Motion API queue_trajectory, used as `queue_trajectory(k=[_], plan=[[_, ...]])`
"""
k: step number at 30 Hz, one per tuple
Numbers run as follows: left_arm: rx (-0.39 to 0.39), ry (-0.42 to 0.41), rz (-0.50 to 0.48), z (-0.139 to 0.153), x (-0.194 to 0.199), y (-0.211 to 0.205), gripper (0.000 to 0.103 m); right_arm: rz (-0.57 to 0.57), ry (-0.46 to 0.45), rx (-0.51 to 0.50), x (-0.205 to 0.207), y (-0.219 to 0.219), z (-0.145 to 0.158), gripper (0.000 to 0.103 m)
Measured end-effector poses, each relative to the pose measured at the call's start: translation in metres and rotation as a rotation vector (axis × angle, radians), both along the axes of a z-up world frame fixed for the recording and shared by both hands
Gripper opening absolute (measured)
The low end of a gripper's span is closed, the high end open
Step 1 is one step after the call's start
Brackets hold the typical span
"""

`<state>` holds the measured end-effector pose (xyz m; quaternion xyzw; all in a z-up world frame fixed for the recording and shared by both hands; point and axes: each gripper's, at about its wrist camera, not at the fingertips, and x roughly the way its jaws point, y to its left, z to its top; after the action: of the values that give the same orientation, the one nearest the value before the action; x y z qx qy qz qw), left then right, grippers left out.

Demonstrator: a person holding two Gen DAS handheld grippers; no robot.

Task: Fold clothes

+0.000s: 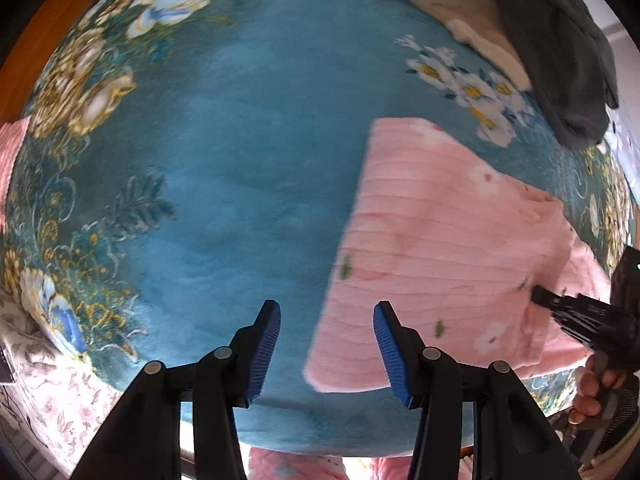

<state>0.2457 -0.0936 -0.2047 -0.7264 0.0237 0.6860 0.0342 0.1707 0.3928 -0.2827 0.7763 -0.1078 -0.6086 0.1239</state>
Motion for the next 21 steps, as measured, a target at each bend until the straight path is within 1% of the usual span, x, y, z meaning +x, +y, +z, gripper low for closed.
queue_trajectory(k=[2,4,6,7,8,9,10,12,13,16,17,18,19,20,21], plan=[[-0.037,0.002,-0.046,-0.011,-0.005,0.015,0.053,0.009,0.015,-0.007,0.0,0.001,0.008,0.017],[-0.087,-0.022,-0.082,-0.028,-0.009,0.026,0.053,0.006,0.05,-0.043,-0.001,0.013,0.027,0.023],[-0.164,-0.057,-0.078,-0.045,-0.014,0.032,0.053,-0.001,0.107,-0.051,0.0,0.041,0.05,0.027],[-0.182,-0.06,-0.063,-0.047,-0.015,0.034,0.053,-0.01,0.138,-0.049,0.001,0.057,0.062,0.03],[-0.178,-0.049,-0.036,-0.043,-0.016,0.035,0.053,-0.035,0.165,-0.047,0.001,0.077,0.072,0.033],[-0.171,-0.035,-0.007,-0.037,-0.017,0.037,0.053,-0.08,0.192,-0.043,-0.001,0.104,0.083,0.037],[-0.156,-0.016,0.014,-0.028,-0.018,0.038,0.053,-0.15,0.22,-0.033,-0.001,0.139,0.094,0.041],[-0.131,0.024,0.045,-0.007,-0.018,0.042,0.053,-0.283,0.253,-0.016,0.005,0.196,0.107,0.044],[-0.123,0.046,0.053,0.005,-0.018,0.044,0.053,-0.369,0.265,-0.009,0.012,0.226,0.11,0.044],[-0.124,0.105,0.077,0.039,-0.017,0.051,0.053,-0.636,0.27,0.0,0.032,0.32,0.108,0.046],[-0.125,0.119,0.089,0.048,-0.015,0.053,0.053,-0.682,0.265,-0.002,0.036,0.338,0.103,0.048],[-0.126,0.131,0.102,0.057,-0.013,0.054,0.053,-0.724,0.258,-0.005,0.039,0.356,0.098,0.058],[-0.126,0.144,0.115,0.066,-0.011,0.055,0.053,-0.767,0.252,-0.007,0.043,0.373,0.092,0.06],[-0.127,0.157,0.127,0.075,-0.008,0.056,0.053,-0.809,0.245,-0.009,0.046,0.391,0.087,0.061],[-0.13,0.16,0.138,0.08,-0.004,0.058,0.053,-0.813,0.228,-0.041,0.044,0.4,0.079,0.061]])
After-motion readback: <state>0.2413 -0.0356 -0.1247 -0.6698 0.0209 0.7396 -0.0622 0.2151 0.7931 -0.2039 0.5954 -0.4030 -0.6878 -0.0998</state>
